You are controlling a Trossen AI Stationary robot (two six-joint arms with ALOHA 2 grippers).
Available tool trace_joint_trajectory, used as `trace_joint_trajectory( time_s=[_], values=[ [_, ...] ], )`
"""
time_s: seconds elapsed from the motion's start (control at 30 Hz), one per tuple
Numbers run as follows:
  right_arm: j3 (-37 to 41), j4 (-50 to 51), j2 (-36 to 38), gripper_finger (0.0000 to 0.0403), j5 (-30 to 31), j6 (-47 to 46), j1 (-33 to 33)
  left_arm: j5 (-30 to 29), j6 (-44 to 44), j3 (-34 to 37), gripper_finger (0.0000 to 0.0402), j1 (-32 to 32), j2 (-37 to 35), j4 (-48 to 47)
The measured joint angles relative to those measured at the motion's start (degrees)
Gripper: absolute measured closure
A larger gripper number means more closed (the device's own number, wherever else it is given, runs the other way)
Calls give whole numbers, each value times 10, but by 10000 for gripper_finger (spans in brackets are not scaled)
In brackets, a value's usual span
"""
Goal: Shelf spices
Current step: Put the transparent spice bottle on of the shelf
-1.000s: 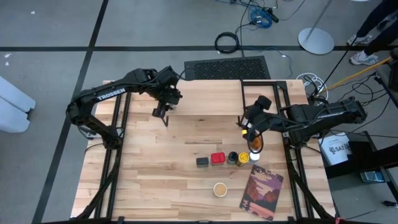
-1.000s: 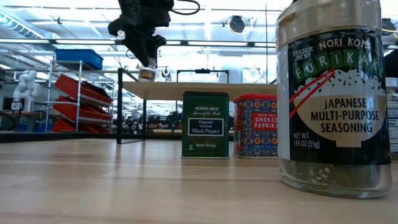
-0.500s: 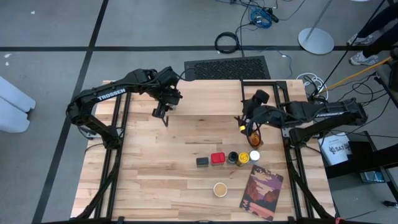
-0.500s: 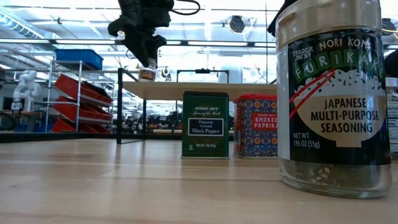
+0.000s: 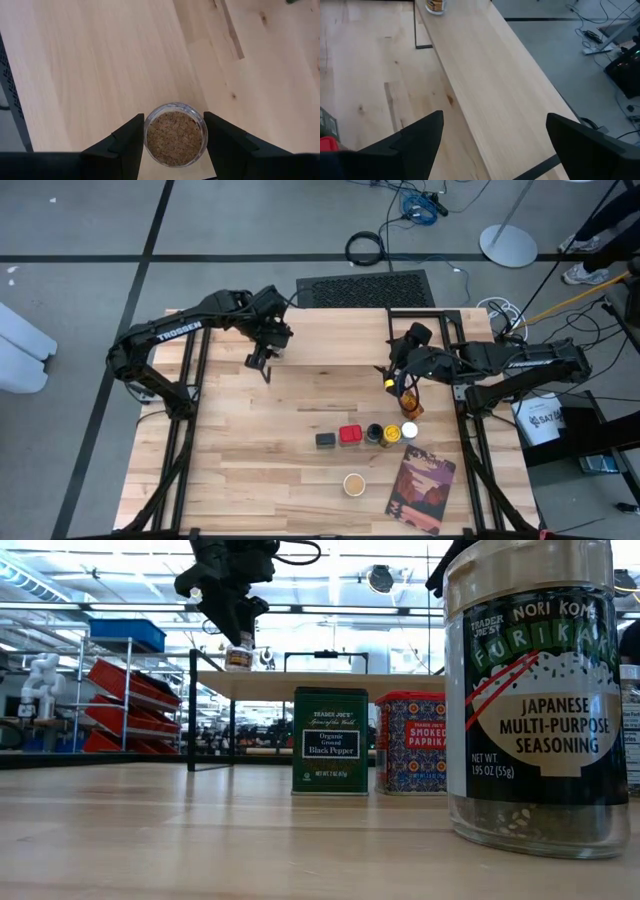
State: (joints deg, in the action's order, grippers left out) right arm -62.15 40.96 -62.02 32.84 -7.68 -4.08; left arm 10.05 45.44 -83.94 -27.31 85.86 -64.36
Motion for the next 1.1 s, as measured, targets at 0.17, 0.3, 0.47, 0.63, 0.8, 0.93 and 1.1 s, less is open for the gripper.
trace_joint_trajectory(
  time_s=[0.17, 0.3, 0.47, 0.63, 0.8, 0.93, 1.1],
  values=[
    [0, -1, 0, 62, -1, 0, 0, 0, 0, 0, 209, -2, 1, 0],
    [0, -1, 0, 62, -2, 1, 0, 1, -1, 0, 209, -4, 13, 0],
    [0, 0, 0, 62, -2, 2, 0, 0, -1, -1, 209, -5, 17, 3],
    [0, 0, 0, 62, -1, 4, 0, -11, -15, -1, 208, -5, 18, 5],
    [0, 1, 0, 62, -1, 7, 0, -27, -16, -1, 192, -5, 18, 5],
    [0, 1, 0, 62, -1, 9, 0, -31, -16, -1, 178, -5, 19, 5],
    [0, 1, 0, 62, -1, 9, 0, -31, -16, -1, 172, -5, 19, 5]
  ],
)
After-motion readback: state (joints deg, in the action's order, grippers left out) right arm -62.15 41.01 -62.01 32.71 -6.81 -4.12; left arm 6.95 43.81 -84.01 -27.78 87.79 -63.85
